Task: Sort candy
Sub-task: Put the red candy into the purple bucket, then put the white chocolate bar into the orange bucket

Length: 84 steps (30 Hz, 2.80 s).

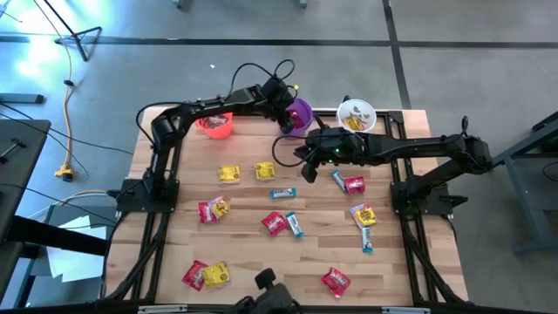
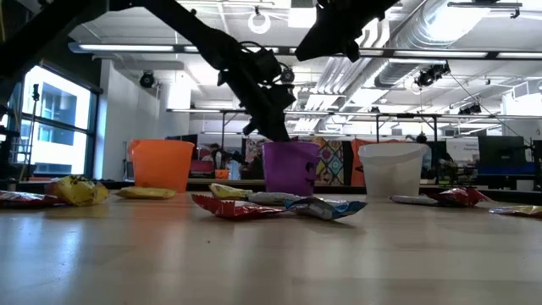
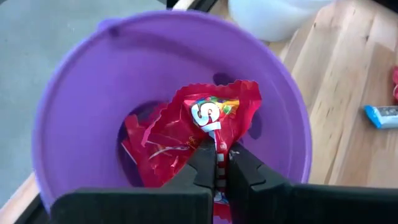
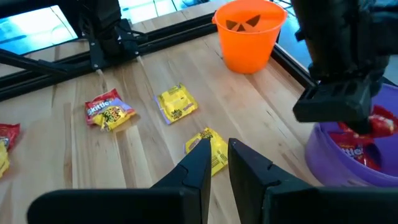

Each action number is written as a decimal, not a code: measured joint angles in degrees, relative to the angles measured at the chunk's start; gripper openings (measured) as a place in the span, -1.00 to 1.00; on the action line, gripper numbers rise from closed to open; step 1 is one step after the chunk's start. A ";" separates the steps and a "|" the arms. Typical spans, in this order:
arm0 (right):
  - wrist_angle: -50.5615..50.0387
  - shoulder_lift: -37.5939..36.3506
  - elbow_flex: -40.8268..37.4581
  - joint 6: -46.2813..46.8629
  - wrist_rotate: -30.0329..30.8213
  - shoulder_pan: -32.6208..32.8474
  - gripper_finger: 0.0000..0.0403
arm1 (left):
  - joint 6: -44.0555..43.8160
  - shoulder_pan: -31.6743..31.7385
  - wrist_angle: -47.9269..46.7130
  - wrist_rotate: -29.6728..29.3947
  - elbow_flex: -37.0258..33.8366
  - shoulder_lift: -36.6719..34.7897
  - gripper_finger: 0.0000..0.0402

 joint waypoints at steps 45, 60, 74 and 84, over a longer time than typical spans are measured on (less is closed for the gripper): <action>0.01 -0.23 0.02 0.17 0.31 1.56 -0.76 | 0.01 -7.84 26.40 -8.29 -15.11 -10.46 -1.00; -34.80 -7.80 0.00 18.42 -6.22 3.04 -0.76 | -7.07 -16.69 32.96 -16.51 -51.33 -41.57 -1.00; -37.20 -6.73 -15.31 37.79 -13.24 5.90 -0.29 | -14.71 -18.89 27.33 -18.69 -68.29 -65.19 -1.00; -30.17 -5.55 -20.06 58.28 -20.51 18.28 -0.02 | -11.78 -18.82 19.33 -18.86 -68.76 -71.16 -1.00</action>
